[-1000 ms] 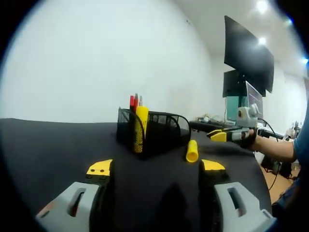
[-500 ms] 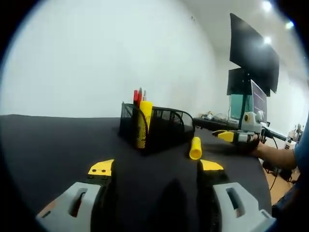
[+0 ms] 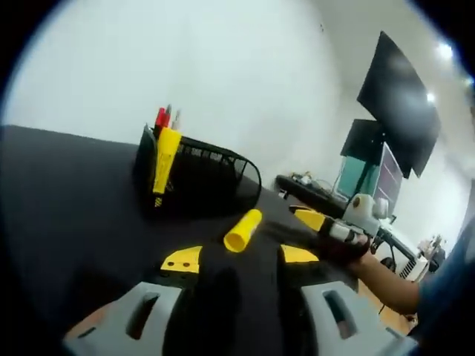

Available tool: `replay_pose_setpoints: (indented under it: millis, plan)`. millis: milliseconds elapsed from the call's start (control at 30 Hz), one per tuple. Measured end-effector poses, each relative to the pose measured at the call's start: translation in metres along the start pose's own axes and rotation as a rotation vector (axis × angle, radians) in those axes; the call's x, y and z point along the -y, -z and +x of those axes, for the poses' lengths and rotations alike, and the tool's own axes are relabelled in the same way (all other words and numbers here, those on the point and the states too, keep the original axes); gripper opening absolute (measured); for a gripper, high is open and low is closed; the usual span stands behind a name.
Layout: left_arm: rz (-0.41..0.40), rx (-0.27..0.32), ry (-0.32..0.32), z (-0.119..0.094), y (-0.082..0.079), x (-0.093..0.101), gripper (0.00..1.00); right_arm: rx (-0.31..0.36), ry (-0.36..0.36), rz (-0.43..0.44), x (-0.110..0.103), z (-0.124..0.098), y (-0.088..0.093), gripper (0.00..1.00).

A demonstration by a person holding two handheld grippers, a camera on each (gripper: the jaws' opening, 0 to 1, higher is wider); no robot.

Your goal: Pick up pens and glue sticks and place them into the holder.

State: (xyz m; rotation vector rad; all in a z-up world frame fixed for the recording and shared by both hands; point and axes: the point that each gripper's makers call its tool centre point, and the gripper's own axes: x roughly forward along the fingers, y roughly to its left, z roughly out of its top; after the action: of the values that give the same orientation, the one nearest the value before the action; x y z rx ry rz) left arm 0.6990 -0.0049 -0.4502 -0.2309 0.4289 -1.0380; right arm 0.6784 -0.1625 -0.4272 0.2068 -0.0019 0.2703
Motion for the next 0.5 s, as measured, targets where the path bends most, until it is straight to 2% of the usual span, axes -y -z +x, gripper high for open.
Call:
replay_pose_setpoints:
  millis: [67, 133, 167, 233, 333, 400, 467, 500]
  plan:
    - [-0.036, -0.011, -0.005, 0.006, 0.002, 0.001, 0.30, 0.006, 0.000, 0.012, 0.001, 0.000, -0.001, 0.24]
    - [-0.156, -0.031, 0.035, 0.013, 0.007, 0.008, 0.30, 0.015, 0.001, 0.021, 0.001, -0.001, -0.003, 0.24]
    - [-0.183, -0.032, 0.051, 0.016, 0.008, 0.010, 0.29, 0.019, 0.001, 0.026, 0.002, -0.001, -0.003, 0.24]
    - [-0.214, -0.023, 0.027, 0.020, 0.009, 0.004, 0.29, 0.023, 0.000, 0.032, 0.002, -0.001, -0.004, 0.24]
    - [-0.262, -0.034, 0.041, 0.026, 0.011, 0.006, 0.27, 0.027, -0.002, 0.037, 0.001, -0.001, -0.005, 0.23]
    - [-0.292, -0.020, 0.060, 0.030, 0.007, 0.010, 0.27, 0.027, -0.003, 0.039, 0.001, -0.001, -0.005, 0.23]
    - [-0.320, -0.025, 0.050, 0.036, 0.007, 0.008, 0.27, 0.030, -0.004, 0.041, 0.001, -0.001, -0.005, 0.23]
    - [-0.369, -0.026, 0.047, 0.040, 0.007, 0.008, 0.27, 0.030, -0.004, 0.042, 0.001, -0.001, -0.005, 0.23]
